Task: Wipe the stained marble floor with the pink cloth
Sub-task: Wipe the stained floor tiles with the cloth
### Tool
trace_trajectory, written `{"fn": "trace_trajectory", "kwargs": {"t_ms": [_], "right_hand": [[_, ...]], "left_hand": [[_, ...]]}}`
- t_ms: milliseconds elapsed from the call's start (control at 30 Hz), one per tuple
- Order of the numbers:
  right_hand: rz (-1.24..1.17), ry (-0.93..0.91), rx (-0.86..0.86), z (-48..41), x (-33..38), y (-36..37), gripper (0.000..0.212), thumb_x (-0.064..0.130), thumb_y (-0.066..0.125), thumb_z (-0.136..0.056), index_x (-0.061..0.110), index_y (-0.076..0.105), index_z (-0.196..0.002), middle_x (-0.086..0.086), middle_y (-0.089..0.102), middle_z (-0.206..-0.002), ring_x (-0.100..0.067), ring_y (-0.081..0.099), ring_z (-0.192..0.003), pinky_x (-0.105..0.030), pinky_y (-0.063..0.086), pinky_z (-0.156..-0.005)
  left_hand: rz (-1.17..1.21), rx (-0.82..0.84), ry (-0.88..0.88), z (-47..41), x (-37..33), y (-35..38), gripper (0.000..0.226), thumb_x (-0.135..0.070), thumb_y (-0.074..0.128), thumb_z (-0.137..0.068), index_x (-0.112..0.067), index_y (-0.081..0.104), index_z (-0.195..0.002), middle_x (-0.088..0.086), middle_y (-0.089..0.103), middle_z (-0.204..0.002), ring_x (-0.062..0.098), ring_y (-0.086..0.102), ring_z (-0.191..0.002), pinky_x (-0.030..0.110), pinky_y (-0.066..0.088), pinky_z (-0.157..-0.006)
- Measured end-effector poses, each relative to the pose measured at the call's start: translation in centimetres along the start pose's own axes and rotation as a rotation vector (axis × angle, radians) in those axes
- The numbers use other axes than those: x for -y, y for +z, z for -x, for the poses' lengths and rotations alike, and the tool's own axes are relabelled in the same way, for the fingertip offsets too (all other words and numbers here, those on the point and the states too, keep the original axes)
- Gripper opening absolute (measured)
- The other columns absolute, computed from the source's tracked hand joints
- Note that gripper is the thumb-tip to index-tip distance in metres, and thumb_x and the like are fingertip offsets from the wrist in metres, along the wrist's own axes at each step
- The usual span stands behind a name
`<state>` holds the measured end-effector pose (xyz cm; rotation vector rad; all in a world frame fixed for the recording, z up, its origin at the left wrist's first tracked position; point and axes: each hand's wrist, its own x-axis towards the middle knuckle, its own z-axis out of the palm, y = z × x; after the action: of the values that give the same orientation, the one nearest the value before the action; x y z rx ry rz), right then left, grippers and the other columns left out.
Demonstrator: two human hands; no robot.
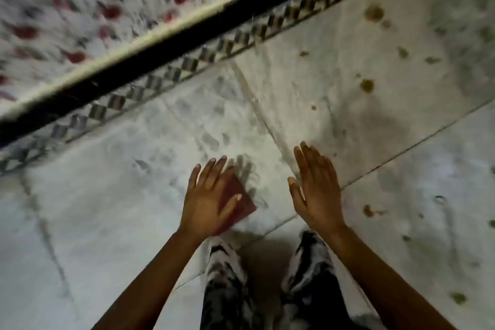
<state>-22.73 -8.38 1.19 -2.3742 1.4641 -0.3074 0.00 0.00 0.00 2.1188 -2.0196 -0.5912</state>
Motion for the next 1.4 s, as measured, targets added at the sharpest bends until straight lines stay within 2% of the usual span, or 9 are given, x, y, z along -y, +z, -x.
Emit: {"fn": "trace_trajectory", "kwargs": {"t_ms": [167,333,433,567,700,933,1067,1233,1400], "right_hand": [[0.029,-0.038,-0.056,-0.4,-4.6,10.0,0.055,0.031,0.038,-0.094,0.005,0.033,-0.142,-0.017,0.038,-0.147,-0.027,0.031,-0.137,-0.044,0.023,-0.112],[0.043,-0.093,-0.084,0.0,-5.4,11.3,0.055,0.032,0.038,-0.094,0.006,0.035,-0.142,-0.016,0.038,-0.147,-0.027,0.031,-0.137,-0.042,0.021,-0.113],[0.063,-0.082,-0.072,0.1,-5.5,10.5,0.055,0.033,0.037,-0.094,0.007,0.034,-0.143,-0.015,0.037,-0.148,-0.025,0.029,-0.137,-0.039,0.019,-0.113],[0.072,-0.046,-0.040,0.1,-6.0,9.9,0.055,0.033,0.035,-0.095,0.007,0.035,-0.143,-0.015,0.039,-0.147,-0.029,0.035,-0.136,-0.042,0.023,-0.113],[0.067,-0.010,-0.001,0.7,-6.7,9.5,0.054,0.031,0.036,-0.093,0.006,0.038,-0.141,-0.015,0.042,-0.145,-0.030,0.038,-0.134,-0.043,0.025,-0.112],[-0.019,0.192,-0.041,0.5,-10.2,8.2,0.055,0.035,0.034,-0.093,0.006,0.041,-0.140,-0.016,0.046,-0.142,-0.030,0.042,-0.132,-0.045,0.029,-0.110],[0.014,0.211,-0.064,-0.6,-12.9,5.3,0.058,0.037,0.029,-0.093,0.008,0.038,-0.142,-0.014,0.043,-0.145,-0.028,0.038,-0.135,-0.046,0.029,-0.112],[0.066,0.247,-0.094,-1.8,-16.2,3.0,0.060,0.037,0.027,-0.093,0.005,0.035,-0.143,-0.017,0.040,-0.146,-0.031,0.037,-0.136,-0.045,0.024,-0.112],[0.054,0.346,-0.107,-1.7,-19.2,3.9,0.063,0.040,0.024,-0.094,0.003,0.031,-0.145,-0.018,0.033,-0.150,-0.032,0.030,-0.139,-0.044,0.018,-0.115]], "left_hand": [[0.012,0.012,-0.036,1.5,3.3,9.9,0.073,-0.070,0.033,-0.084,-0.030,0.029,-0.146,0.001,0.023,-0.155,0.024,0.015,-0.143,0.047,0.008,-0.116],[-0.098,0.037,-0.010,1.9,4.2,12.7,0.080,-0.075,0.033,-0.081,-0.033,0.020,-0.148,0.005,0.012,-0.157,0.028,0.005,-0.145,0.047,0.003,-0.116],[-0.106,0.030,-0.002,1.9,4.4,12.8,0.071,-0.069,0.033,-0.085,-0.032,0.029,-0.146,0.006,0.021,-0.155,0.032,0.015,-0.143,0.046,0.008,-0.115],[-0.015,-0.096,0.014,1.0,4.1,12.7,0.042,-0.043,0.039,-0.095,-0.025,0.055,-0.129,0.006,0.049,-0.139,0.033,0.043,-0.123,0.043,0.031,-0.098],[0.145,-0.153,-0.047,-0.3,4.1,12.3,0.039,-0.036,0.037,-0.098,-0.015,0.063,-0.118,0.006,0.061,-0.123,0.028,0.057,-0.105,0.043,0.044,-0.090],[0.206,-0.226,0.207,-8.9,-0.1,6.2,0.042,-0.040,0.037,-0.096,-0.013,0.065,-0.111,0.005,0.066,-0.110,0.018,0.053,-0.102,0.027,0.040,-0.090],[0.209,-0.231,0.320,-14.9,-5.6,1.5,0.022,-0.028,0.040,-0.094,-0.031,0.061,-0.101,-0.019,0.058,-0.102,0.007,0.048,-0.102,0.021,0.035,-0.086],[0.146,-0.225,0.437,-18.5,-8.6,0.0,0.024,-0.026,0.043,-0.095,-0.021,0.063,-0.107,-0.005,0.062,-0.105,0.011,0.048,-0.099,0.019,0.031,-0.081],[0.176,-0.166,0.399,-21.5,-9.1,3.6,0.028,-0.029,0.041,-0.094,-0.022,0.064,-0.109,0.001,0.065,-0.108,0.023,0.054,-0.099,0.027,0.037,-0.079]]}}
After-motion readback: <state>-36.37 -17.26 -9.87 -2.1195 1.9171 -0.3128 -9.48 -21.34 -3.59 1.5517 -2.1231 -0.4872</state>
